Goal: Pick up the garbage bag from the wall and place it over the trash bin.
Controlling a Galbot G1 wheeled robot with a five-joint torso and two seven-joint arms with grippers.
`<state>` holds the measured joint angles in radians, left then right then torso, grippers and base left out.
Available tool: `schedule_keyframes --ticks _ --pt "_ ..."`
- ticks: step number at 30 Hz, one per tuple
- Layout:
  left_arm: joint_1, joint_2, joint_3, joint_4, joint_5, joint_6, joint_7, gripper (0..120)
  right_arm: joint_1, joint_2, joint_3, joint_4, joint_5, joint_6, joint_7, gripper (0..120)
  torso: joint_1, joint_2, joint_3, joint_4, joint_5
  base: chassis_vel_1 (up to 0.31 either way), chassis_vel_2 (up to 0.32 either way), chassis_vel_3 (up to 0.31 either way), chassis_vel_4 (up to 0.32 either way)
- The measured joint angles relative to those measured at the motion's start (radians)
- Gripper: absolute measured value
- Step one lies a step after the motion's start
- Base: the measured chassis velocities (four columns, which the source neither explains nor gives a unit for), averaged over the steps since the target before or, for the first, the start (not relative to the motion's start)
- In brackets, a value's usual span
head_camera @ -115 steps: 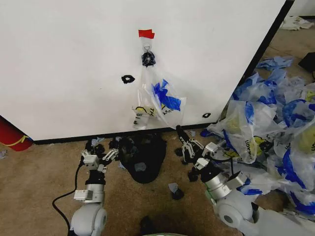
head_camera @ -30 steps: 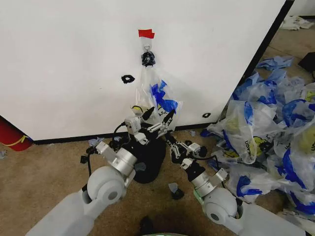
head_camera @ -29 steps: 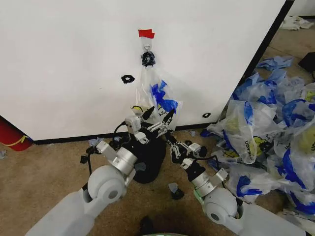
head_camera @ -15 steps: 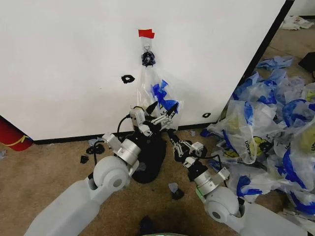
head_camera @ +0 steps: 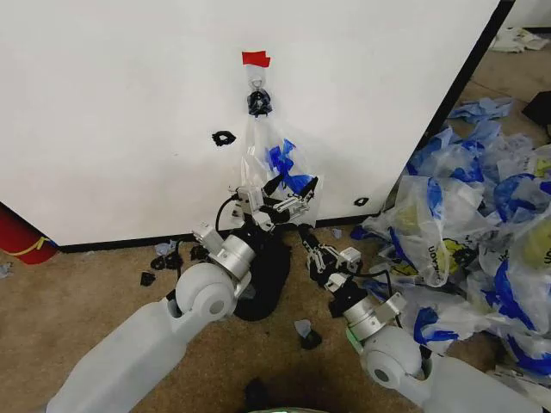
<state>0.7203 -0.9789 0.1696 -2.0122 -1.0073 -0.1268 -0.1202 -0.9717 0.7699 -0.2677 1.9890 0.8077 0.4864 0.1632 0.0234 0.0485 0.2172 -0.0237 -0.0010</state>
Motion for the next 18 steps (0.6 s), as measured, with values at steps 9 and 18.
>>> schedule_keyframes --ticks 9,18 --pt "-0.001 0.006 0.003 0.022 0.013 -0.007 0.002 99 0.005 0.002 0.001 0.0 0.0 0.003 -0.003 0 0.0 0.0 0.0 0.0001 0.0 0.0 0.0 0.0 0.0" --pt "0.022 0.022 -0.008 0.029 0.036 -0.017 0.004 99 0.007 0.001 -0.001 0.006 0.0 0.004 -0.005 0 0.0 0.0 0.0 0.0001 -0.0001 0.0 0.0 0.0 0.0"
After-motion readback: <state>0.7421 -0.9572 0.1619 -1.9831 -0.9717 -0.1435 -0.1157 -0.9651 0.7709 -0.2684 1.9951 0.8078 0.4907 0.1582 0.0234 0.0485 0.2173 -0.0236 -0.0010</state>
